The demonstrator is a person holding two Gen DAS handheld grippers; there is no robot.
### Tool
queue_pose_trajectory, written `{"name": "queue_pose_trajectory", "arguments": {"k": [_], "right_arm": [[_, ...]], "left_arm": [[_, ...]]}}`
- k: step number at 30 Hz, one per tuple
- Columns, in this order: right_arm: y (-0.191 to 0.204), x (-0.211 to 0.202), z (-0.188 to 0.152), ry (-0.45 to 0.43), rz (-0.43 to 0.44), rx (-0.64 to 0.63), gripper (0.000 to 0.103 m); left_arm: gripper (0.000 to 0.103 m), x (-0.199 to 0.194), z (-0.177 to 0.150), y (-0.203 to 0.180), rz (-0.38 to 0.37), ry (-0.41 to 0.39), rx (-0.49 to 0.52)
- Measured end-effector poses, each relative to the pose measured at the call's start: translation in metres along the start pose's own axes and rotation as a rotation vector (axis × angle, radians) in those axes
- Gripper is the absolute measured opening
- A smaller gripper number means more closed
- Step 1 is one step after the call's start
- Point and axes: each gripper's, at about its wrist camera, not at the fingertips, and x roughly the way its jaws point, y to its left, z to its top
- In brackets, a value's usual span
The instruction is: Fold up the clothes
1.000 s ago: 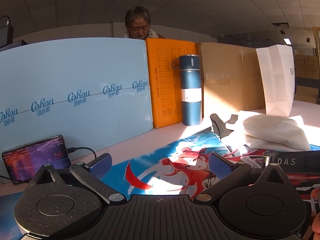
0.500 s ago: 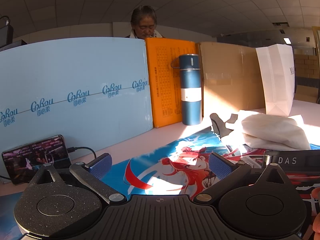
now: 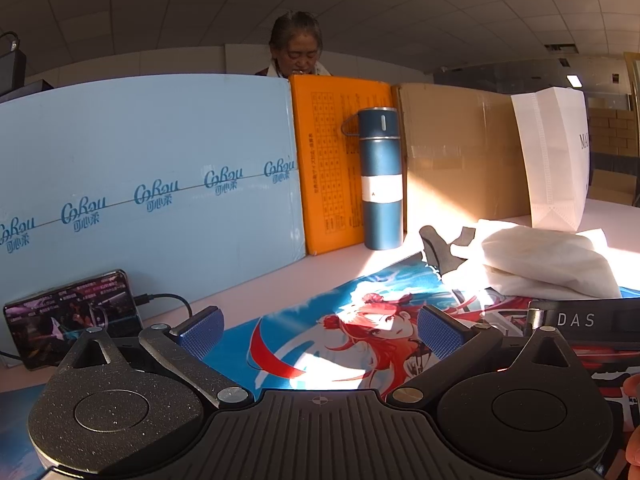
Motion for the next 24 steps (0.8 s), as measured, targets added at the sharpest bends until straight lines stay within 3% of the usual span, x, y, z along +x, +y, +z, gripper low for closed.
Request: {"name": "queue_pose_trajectory", "arguments": {"k": [24], "right_arm": [[0.0001, -0.0004, -0.0004, 0.0, 0.007, 0.005, 0.103]], "left_arm": [[0.103, 0.0006, 0.0, 0.001, -0.004, 0.006, -0.003]]}}
